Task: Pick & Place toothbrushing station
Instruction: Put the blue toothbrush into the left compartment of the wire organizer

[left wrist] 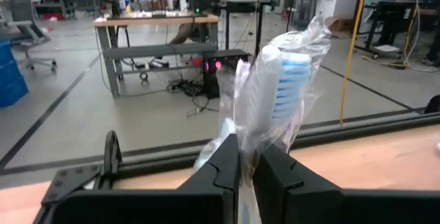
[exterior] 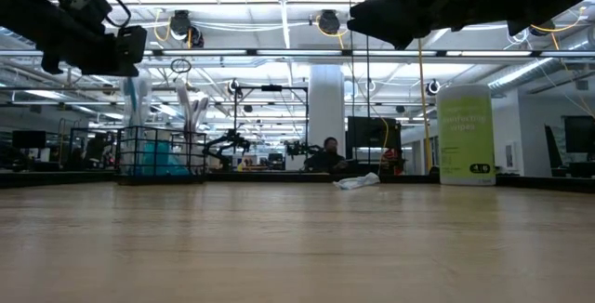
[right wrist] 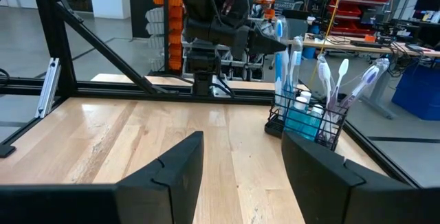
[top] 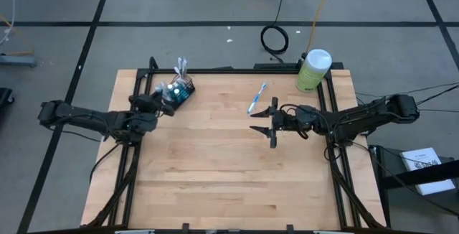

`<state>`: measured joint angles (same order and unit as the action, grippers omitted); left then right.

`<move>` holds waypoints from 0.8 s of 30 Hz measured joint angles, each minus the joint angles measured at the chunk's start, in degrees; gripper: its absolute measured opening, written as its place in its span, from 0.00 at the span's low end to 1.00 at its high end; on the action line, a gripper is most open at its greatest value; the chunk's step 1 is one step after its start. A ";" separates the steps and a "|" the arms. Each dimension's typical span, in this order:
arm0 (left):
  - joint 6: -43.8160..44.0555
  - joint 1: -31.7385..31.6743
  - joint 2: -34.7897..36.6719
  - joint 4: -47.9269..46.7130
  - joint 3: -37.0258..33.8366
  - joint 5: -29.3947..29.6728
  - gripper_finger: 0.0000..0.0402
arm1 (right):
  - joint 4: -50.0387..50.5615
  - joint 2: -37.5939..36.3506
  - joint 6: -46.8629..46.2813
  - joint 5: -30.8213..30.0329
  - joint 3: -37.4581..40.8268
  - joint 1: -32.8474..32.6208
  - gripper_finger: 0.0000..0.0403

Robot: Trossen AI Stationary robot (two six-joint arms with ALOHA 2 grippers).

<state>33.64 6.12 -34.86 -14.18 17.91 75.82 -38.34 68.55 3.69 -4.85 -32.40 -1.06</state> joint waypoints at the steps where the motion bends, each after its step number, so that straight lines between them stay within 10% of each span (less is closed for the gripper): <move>1: 1.18 -0.36 -0.43 -0.78 0.00 -0.47 0.06 | -0.04 0.00 -0.01 0.01 0.00 0.00 0.46; 24: 14.14 -8.19 -18.70 0.76 0.11 -8.02 0.09 | 0.01 0.00 -0.01 -0.01 0.00 0.00 0.46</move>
<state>47.77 -2.07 -53.57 -13.42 18.02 67.81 -38.33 68.55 3.68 -4.86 -32.40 -1.06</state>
